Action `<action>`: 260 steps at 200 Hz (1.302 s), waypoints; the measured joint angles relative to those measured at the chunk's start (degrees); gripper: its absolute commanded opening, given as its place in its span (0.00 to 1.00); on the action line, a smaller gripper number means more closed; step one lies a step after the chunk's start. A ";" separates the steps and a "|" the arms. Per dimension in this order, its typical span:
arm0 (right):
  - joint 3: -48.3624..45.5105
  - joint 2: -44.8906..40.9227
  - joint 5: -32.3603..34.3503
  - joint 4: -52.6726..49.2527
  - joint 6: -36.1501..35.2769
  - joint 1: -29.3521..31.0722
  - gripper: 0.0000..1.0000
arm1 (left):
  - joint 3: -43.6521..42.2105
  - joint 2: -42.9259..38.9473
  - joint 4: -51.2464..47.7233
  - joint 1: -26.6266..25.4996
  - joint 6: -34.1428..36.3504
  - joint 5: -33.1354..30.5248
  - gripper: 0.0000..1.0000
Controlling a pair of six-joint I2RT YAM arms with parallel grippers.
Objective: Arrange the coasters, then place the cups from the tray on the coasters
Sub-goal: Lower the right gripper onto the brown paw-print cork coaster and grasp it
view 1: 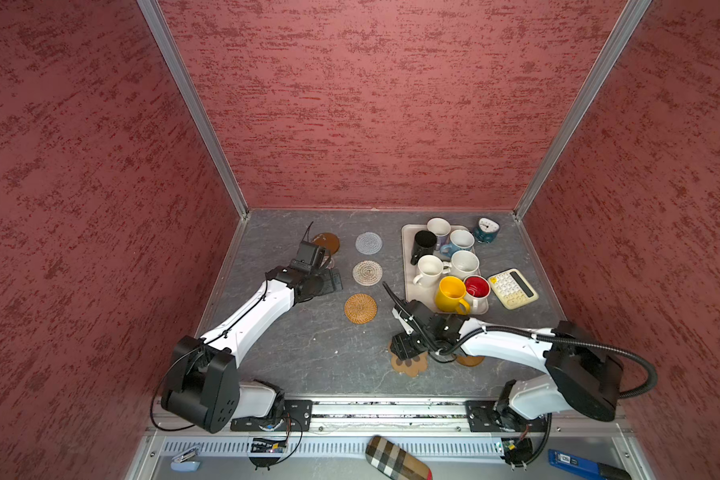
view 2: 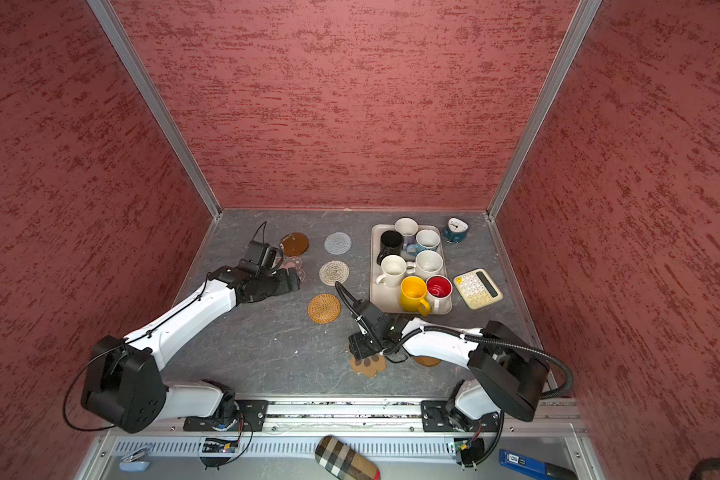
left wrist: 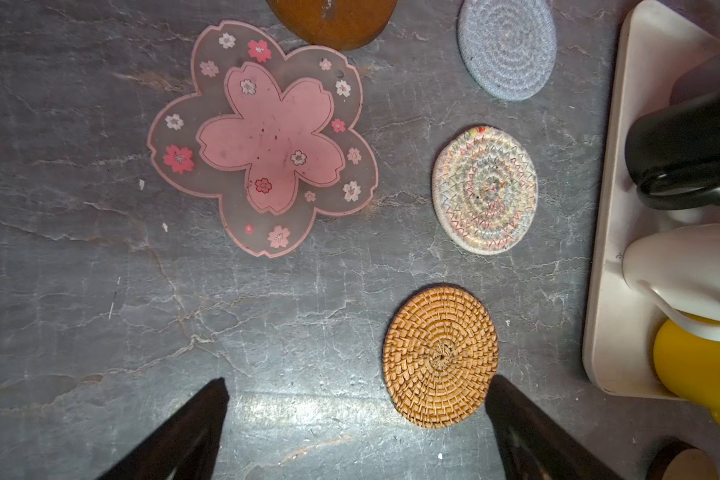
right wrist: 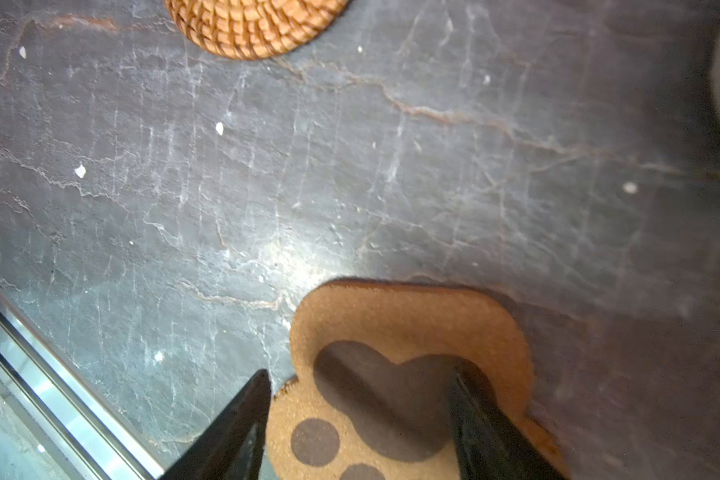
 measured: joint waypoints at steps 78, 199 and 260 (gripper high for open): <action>3.85 3.21 0.33 0.66 -0.24 2.64 0.87 | -0.02 -3.50 -0.81 0.00 -0.02 -0.22 0.97; -1.88 -10.67 5.40 -12.87 5.81 2.69 0.99 | -0.04 -2.56 -0.02 -0.09 -0.87 0.50 0.97; -5.07 -10.67 2.67 -11.04 6.75 2.69 0.99 | -0.04 -2.36 0.09 -0.15 -0.90 0.48 0.97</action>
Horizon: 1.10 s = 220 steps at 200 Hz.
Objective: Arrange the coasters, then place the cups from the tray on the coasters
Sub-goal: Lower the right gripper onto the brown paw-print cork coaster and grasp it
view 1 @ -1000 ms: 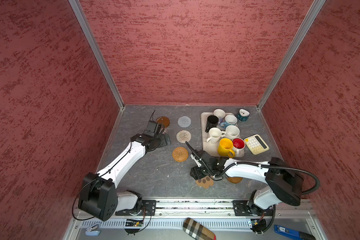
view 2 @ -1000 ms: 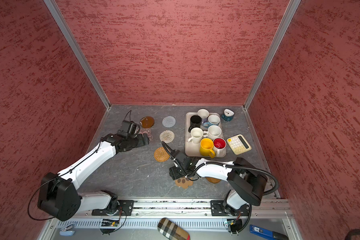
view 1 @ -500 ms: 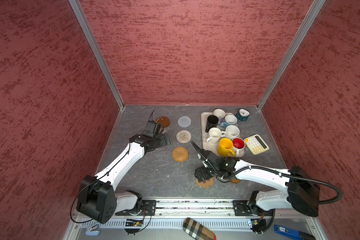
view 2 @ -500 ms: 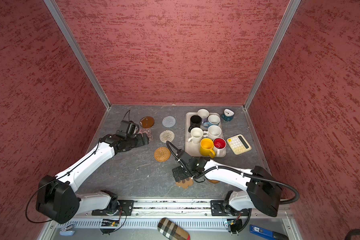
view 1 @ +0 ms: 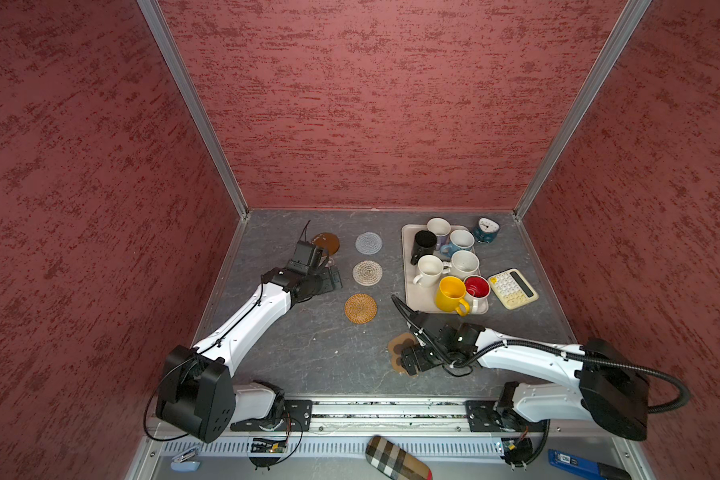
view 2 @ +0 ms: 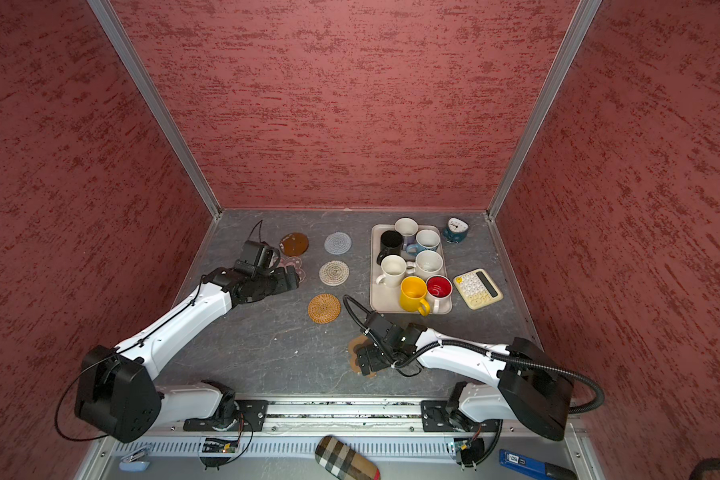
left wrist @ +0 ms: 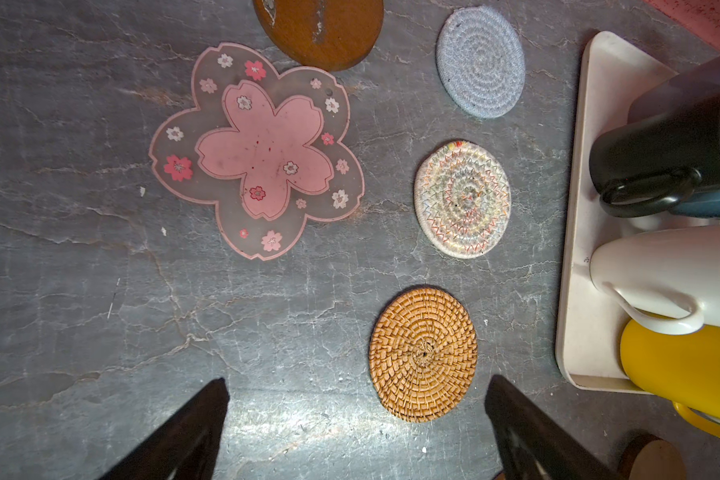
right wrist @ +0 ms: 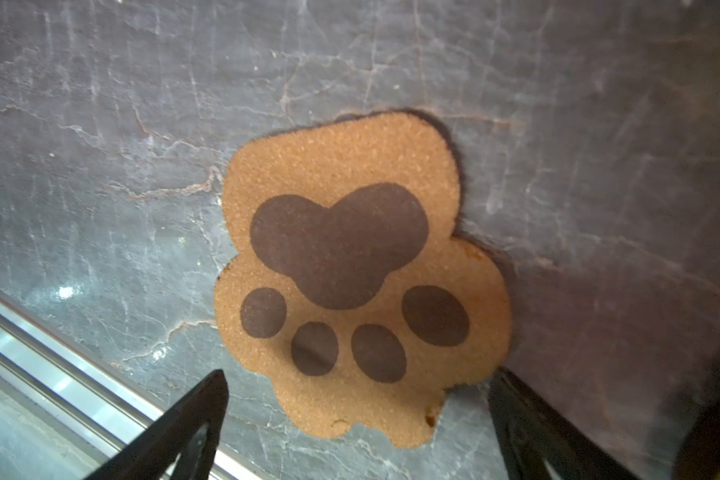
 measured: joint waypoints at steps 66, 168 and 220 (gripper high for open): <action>0.11 1.14 -3.80 3.80 -0.09 -0.02 0.97 | 0.00 -0.17 -0.79 -0.07 -0.02 -0.17 0.97; 6.84 11.43 -10.78 12.66 -0.09 0.02 0.95 | 0.00 -3.06 -3.15 -0.04 0.00 -0.26 0.97; 12.24 17.14 -12.61 14.69 -1.11 0.04 0.96 | 0.00 -6.01 -5.49 0.09 0.04 -0.44 0.98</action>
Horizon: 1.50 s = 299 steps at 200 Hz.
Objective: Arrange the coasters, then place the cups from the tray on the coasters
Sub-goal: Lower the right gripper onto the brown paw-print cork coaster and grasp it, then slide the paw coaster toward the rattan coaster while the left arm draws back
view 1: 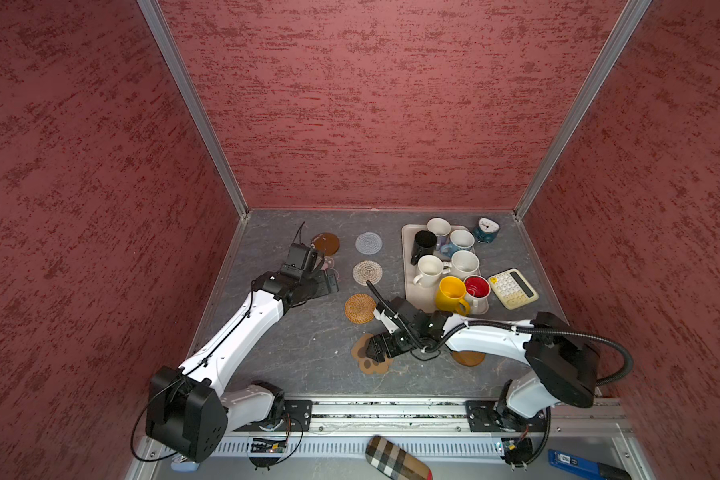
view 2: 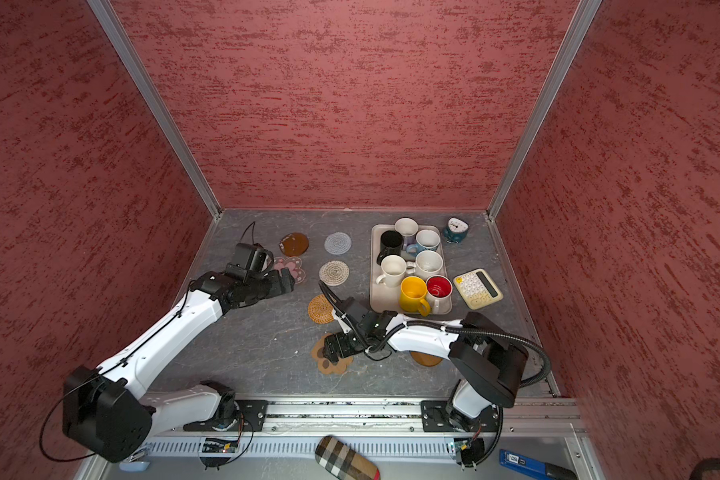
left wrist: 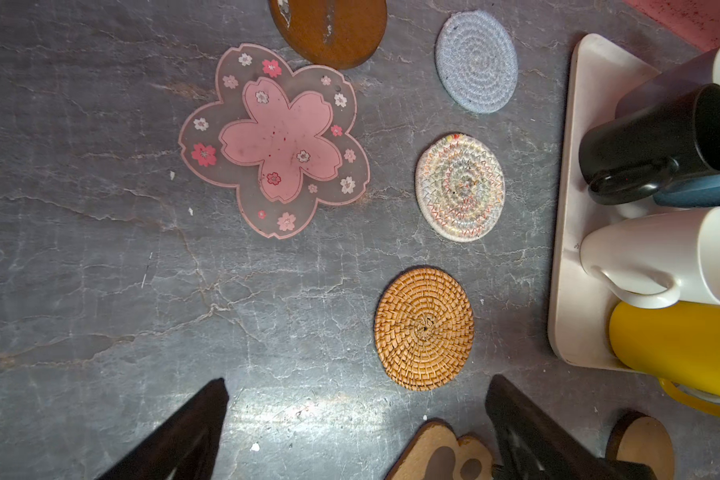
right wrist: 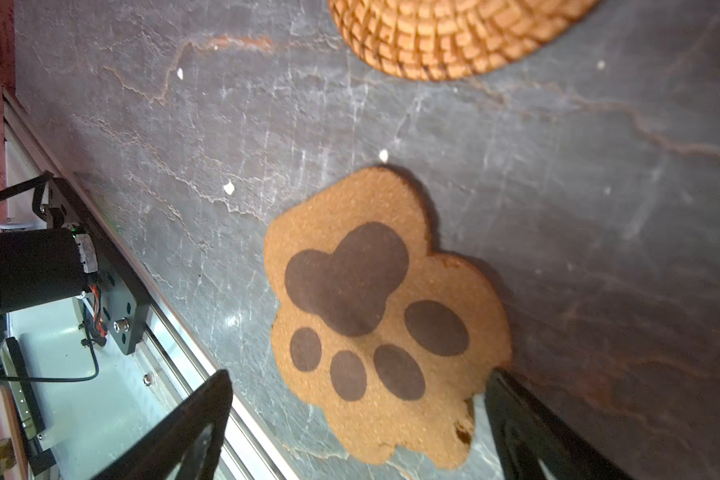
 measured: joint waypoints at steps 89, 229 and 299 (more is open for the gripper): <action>-1.07 -4.00 3.74 -4.46 -3.26 0.07 0.95 | 0.00 -0.90 -1.51 0.04 0.00 -0.02 0.98; 0.59 0.85 13.31 -7.87 -10.27 8.66 0.98 | 0.22 -0.76 -1.97 0.44 0.04 -0.04 0.98; 2.45 3.19 16.44 -7.63 -12.48 10.73 0.98 | 1.29 -5.27 -4.46 7.69 0.42 2.19 0.98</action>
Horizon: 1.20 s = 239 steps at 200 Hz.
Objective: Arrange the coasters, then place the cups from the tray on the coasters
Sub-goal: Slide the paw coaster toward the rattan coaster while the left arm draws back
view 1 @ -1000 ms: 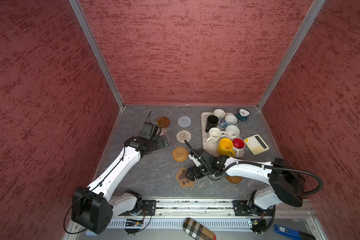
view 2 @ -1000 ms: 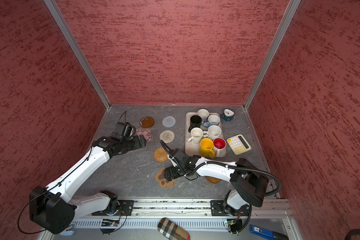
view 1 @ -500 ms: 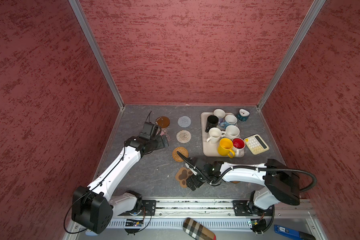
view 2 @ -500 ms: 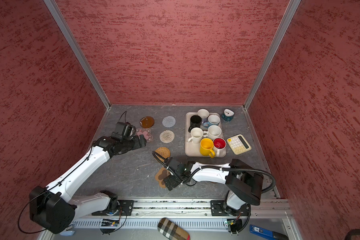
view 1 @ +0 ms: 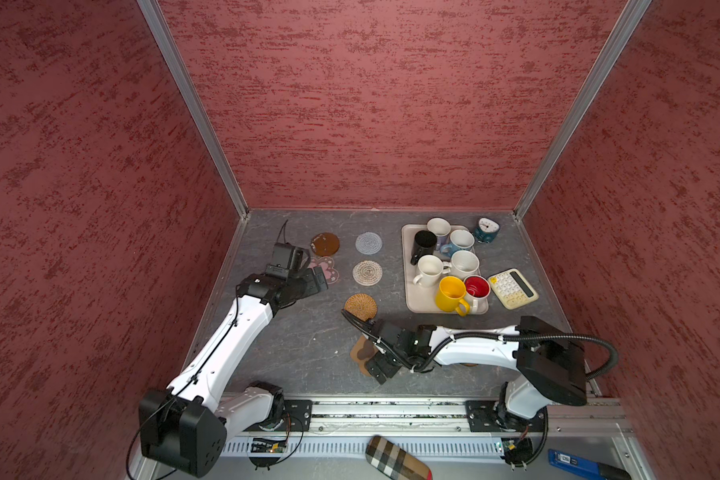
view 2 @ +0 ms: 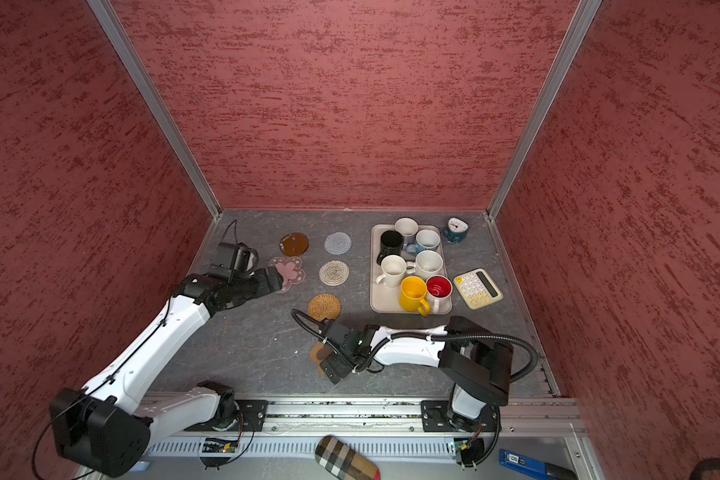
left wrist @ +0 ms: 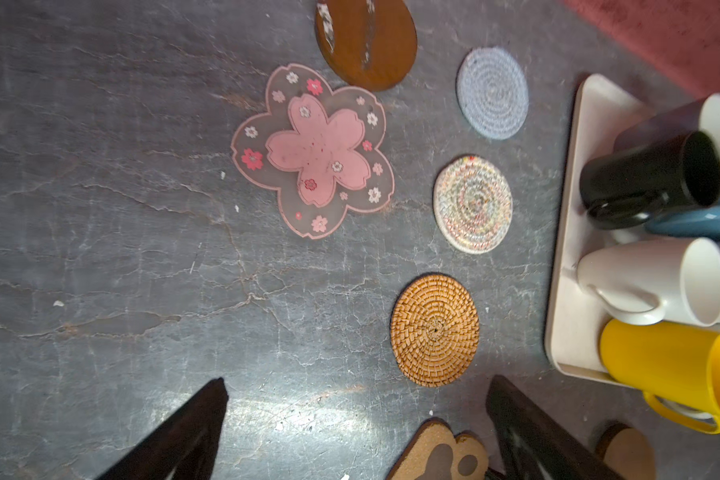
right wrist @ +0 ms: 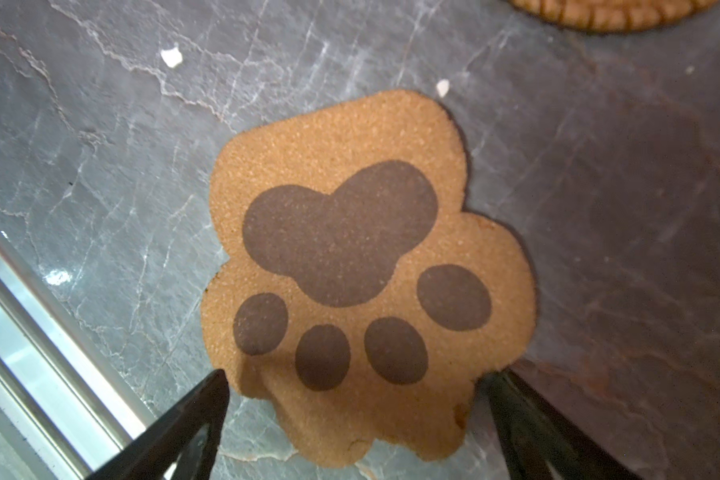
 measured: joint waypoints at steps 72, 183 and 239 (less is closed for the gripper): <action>5.35 5.42 2.56 1.42 -1.01 0.85 0.98 | 10.19 -5.70 -5.07 6.75 1.66 3.23 1.00; 15.87 14.47 2.75 4.11 -2.62 0.90 0.99 | 12.44 -7.54 -10.29 11.91 4.61 5.42 1.00; 11.52 10.40 1.90 3.58 -5.16 0.92 0.99 | 12.44 -7.72 -10.43 12.70 4.76 6.75 1.00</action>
